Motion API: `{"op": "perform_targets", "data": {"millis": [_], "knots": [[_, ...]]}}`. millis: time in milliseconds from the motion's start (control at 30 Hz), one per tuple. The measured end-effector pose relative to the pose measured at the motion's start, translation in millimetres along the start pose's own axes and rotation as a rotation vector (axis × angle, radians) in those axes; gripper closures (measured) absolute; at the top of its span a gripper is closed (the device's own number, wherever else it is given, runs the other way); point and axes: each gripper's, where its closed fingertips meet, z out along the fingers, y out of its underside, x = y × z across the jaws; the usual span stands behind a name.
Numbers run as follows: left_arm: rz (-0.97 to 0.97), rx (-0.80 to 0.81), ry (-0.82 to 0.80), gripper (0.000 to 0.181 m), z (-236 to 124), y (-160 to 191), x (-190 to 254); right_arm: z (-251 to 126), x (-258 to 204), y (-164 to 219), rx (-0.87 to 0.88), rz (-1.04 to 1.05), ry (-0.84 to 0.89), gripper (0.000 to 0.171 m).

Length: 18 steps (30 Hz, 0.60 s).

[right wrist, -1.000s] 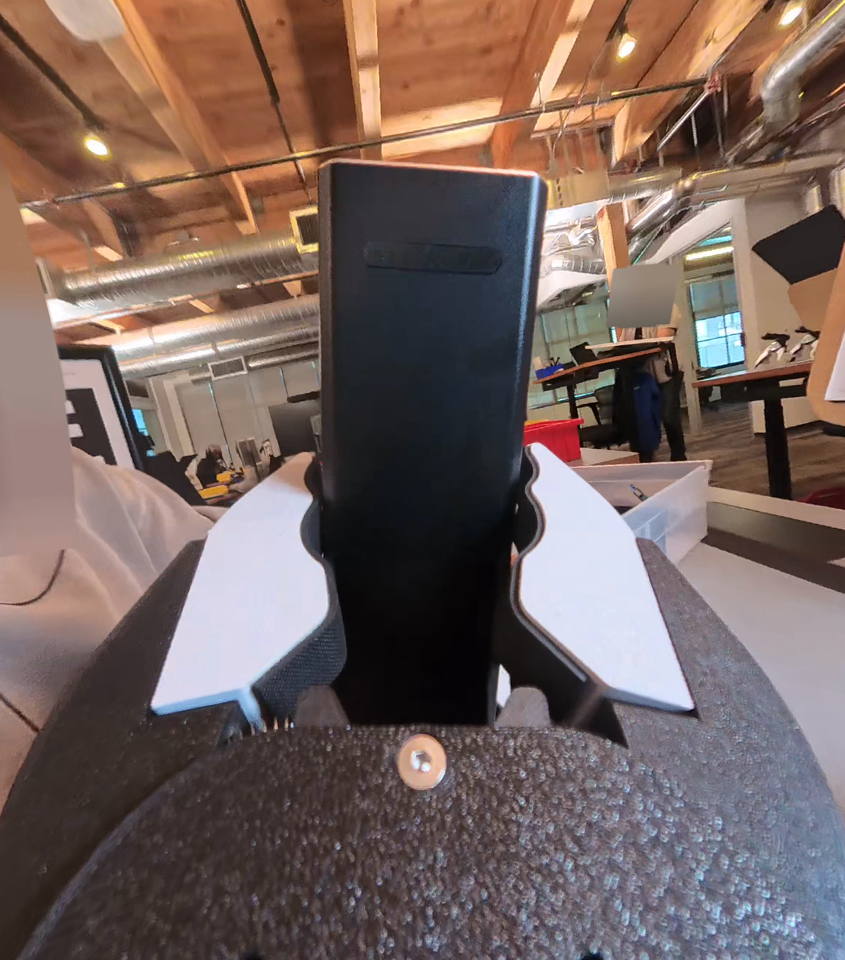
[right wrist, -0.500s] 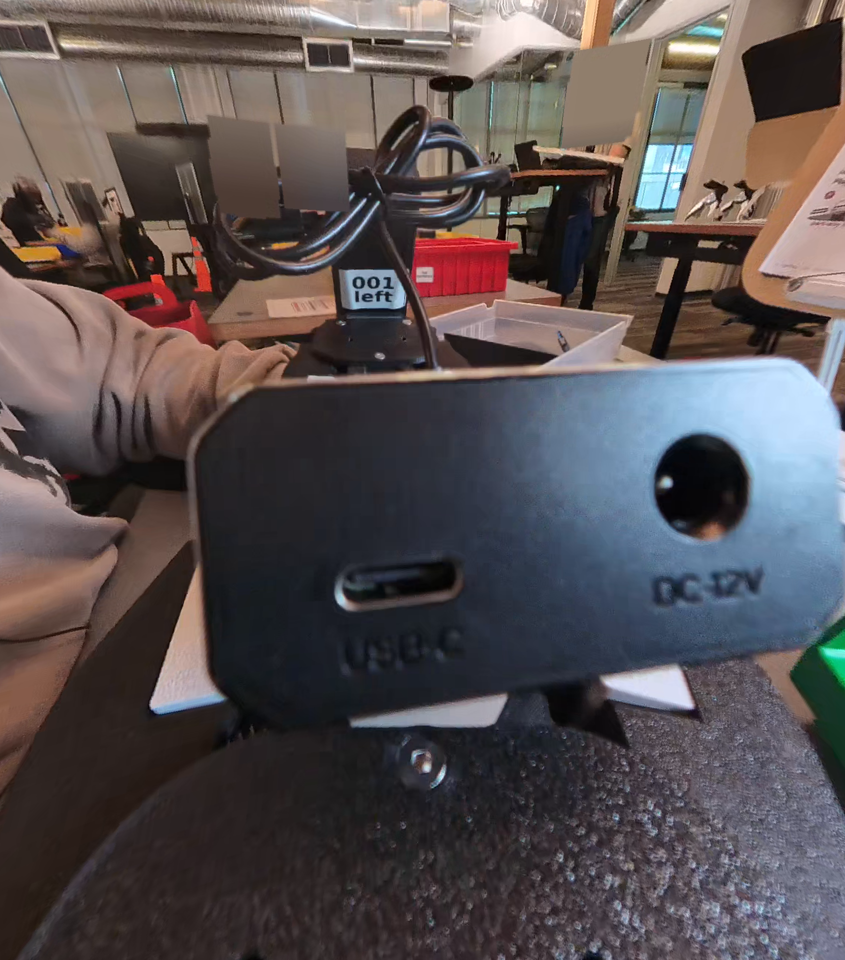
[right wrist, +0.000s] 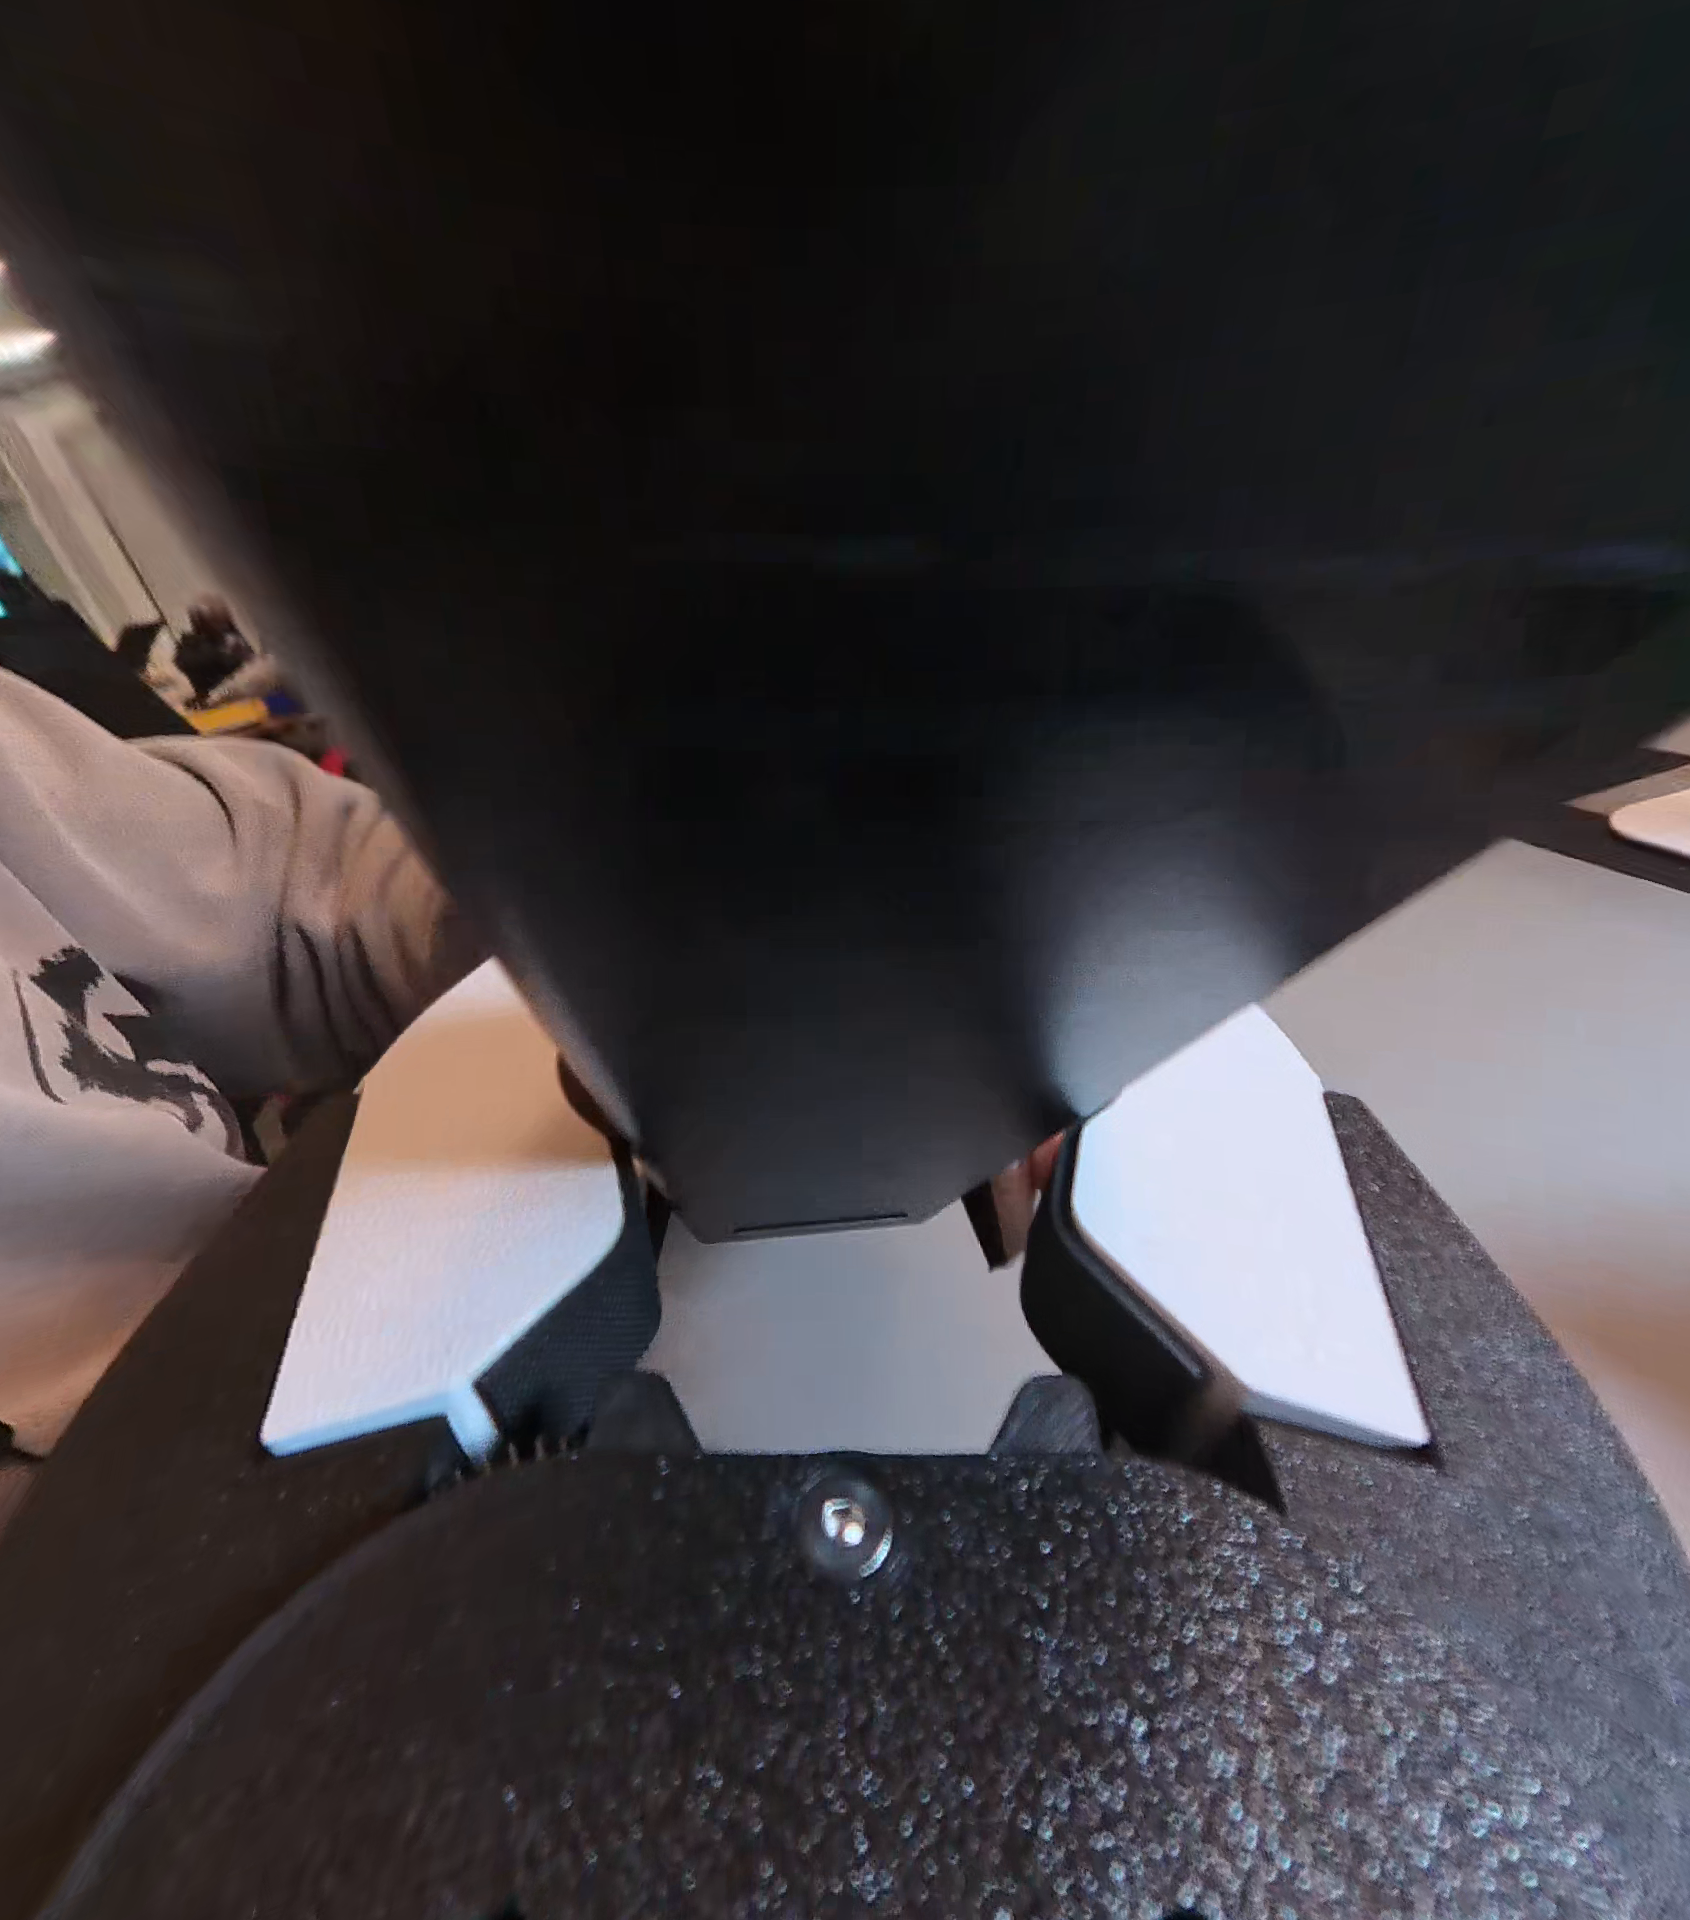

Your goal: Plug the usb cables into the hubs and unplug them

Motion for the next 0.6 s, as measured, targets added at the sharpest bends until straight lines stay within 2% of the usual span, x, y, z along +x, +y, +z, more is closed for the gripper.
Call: {"op": "perform_targets", "data": {"millis": [133, 433, 600], "knots": [[0.013, -0.023, -0.031, 0.120, -1, 1, -3, -1, 3, 1, -0.009, -0.038, 0.027, 0.095], [0.012, 0.082, 0.004, 0.121, -2, -11, 2, -9, 0, -8, 0.016, -0.031, -0.006, 0.098], [0.078, 0.086, -0.051, 0.119, -35, -18, -10, -23, -3, -23, 0.058, 0.010, -0.054, 0.098]]}}
